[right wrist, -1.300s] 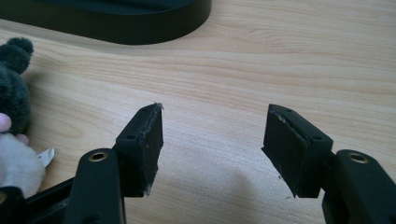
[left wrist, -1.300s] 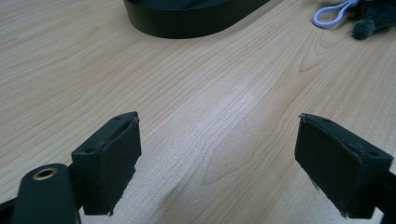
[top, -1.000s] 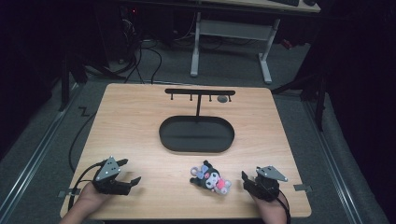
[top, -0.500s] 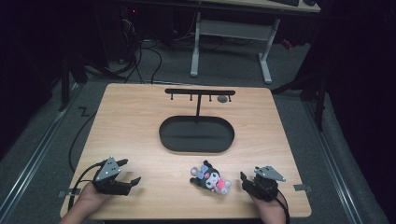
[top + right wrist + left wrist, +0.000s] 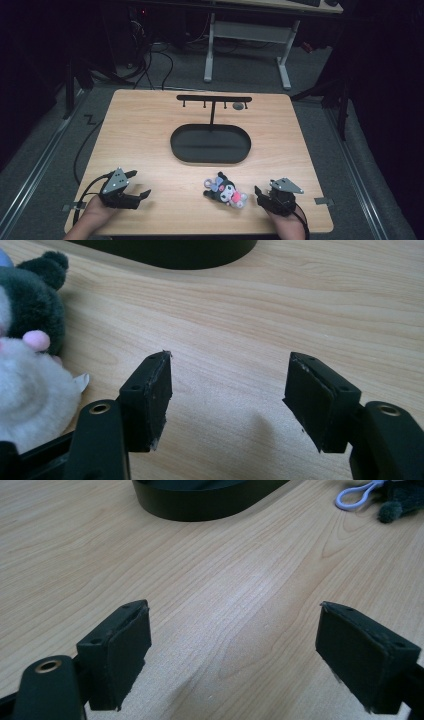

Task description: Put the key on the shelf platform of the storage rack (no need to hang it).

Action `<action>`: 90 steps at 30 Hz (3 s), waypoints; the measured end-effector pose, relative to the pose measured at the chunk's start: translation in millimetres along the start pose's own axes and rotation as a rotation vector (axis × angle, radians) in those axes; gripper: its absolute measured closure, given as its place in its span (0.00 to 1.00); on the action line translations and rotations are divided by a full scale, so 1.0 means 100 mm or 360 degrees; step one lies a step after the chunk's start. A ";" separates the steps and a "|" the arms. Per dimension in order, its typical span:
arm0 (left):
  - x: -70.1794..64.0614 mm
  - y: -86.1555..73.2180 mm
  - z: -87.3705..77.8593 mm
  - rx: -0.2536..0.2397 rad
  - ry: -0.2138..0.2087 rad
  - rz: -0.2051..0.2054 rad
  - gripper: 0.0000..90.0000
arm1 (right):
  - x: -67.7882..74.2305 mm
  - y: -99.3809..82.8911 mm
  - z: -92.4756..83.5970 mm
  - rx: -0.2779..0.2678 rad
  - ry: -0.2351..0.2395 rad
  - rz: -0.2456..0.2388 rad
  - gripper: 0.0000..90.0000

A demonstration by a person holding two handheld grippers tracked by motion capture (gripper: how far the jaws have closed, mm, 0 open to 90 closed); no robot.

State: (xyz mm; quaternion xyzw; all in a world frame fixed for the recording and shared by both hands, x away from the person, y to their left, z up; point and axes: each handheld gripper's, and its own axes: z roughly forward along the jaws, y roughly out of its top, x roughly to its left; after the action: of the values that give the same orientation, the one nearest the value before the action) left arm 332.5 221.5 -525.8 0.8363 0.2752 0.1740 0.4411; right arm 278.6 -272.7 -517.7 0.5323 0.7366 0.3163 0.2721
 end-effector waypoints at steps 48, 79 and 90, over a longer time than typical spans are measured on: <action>0.00 0.00 0.00 0.0000 -0.0002 -0.0001 0.17 | 0.20 0.33 -0.01 0.0643 0.0105 -0.0160 0.36; 0.00 0.00 0.00 0.0003 0.0001 -0.0003 0.17 | 0.45 0.59 -0.16 0.0976 0.0287 -0.0366 0.20; 0.00 0.00 0.00 0.0002 -0.0002 -0.0008 0.17 | 0.63 0.64 -0.07 0.0984 0.0333 -0.0442 0.20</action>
State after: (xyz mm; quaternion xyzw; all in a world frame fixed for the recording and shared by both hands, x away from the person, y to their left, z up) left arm 332.6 221.7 -525.8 0.8361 0.2770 0.1721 0.4412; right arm 294.5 -199.0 -469.0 0.4489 0.8868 0.0912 0.0617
